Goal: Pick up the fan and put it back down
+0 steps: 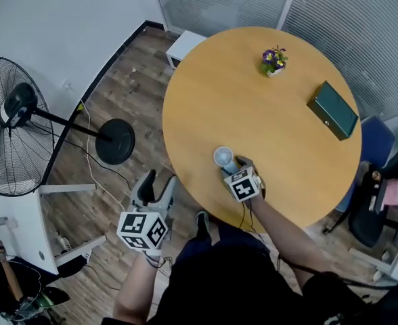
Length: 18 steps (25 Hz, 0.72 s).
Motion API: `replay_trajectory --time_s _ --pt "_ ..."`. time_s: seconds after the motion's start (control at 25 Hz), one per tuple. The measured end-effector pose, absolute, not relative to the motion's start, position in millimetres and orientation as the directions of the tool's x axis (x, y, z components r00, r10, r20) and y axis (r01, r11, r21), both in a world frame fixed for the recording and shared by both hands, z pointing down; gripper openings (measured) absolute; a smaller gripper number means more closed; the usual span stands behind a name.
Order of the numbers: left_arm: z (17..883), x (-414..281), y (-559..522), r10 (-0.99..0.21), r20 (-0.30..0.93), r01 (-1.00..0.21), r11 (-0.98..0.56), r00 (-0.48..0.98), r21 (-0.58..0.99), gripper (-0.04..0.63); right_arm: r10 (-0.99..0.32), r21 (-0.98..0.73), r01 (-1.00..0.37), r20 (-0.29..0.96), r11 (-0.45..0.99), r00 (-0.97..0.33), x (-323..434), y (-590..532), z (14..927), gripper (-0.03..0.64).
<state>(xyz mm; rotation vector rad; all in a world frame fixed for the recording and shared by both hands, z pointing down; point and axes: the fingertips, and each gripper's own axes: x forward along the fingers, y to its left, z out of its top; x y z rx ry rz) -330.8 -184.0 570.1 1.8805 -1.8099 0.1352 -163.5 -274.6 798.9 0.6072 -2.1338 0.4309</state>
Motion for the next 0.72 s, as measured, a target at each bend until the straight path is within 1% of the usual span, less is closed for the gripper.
replay_trajectory --time_s 0.16,0.28,0.56,0.72 --pt "569 -329 -180 -0.902 0.418 -0.954 0.021 0.112 0.3 0.255 -0.269 -0.062 -0.559 0.83 0.827 -0.489 -165 -269 802 0.227" --pt "568 -329 -178 -0.899 0.417 -0.949 0.005 0.134 0.316 0.253 -0.305 -0.044 -0.58 0.817 0.814 -0.49 -165 -273 792 0.224" --pt "562 -327 -174 -0.9 0.394 -0.937 -0.043 0.186 0.345 0.249 -0.319 -0.074 -0.625 0.809 0.777 -0.493 -147 -260 779 0.222" --pt "558 -323 -173 -0.898 0.378 -0.932 -0.085 0.225 0.352 0.247 -0.395 -0.072 -0.685 0.77 0.725 -0.5 -130 -265 755 0.222"
